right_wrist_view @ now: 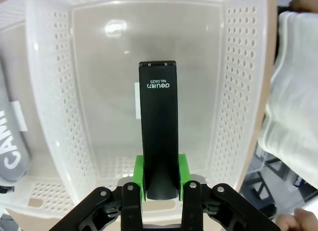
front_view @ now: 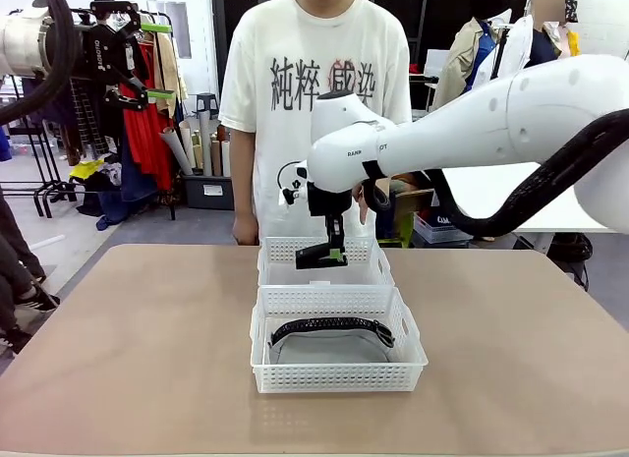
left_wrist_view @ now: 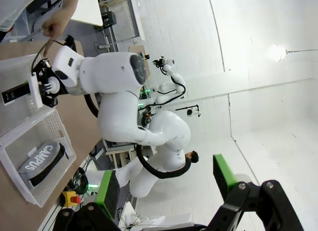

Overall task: Distribute items into two baskets.
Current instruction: Place the picked Stapler into the Organizing basket as instructed by the person.

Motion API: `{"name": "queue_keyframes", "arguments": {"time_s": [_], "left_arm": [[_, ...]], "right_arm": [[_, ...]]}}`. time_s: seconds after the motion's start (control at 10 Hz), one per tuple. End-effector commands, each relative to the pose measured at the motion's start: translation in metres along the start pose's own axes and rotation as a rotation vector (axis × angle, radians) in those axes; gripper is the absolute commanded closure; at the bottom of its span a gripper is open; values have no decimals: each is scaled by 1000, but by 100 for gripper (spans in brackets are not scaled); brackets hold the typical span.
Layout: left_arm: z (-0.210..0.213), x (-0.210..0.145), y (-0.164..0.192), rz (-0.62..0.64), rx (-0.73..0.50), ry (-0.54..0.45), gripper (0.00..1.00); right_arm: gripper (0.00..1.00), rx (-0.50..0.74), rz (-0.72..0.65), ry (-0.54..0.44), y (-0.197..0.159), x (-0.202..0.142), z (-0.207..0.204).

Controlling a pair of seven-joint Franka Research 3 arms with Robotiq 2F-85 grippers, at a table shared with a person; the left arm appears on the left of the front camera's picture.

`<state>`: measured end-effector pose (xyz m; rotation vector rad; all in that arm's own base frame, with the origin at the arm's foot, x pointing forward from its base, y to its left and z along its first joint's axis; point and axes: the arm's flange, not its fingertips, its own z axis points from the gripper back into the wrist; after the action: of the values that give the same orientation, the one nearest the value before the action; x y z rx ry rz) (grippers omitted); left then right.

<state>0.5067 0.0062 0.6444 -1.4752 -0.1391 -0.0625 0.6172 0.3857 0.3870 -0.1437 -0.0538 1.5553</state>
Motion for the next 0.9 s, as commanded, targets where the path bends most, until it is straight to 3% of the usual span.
{"name": "queue_keyframes", "arguments": {"time_s": [0.0, 0.8], "left_arm": [[1, -1, -1, 0, -1, 0, 0], [1, -1, -1, 0, -1, 0, 0]], "right_arm": [[100, 22, 15, 17, -15, -1, -6], [100, 150, -55, -1, -35, -24, -47]]}}
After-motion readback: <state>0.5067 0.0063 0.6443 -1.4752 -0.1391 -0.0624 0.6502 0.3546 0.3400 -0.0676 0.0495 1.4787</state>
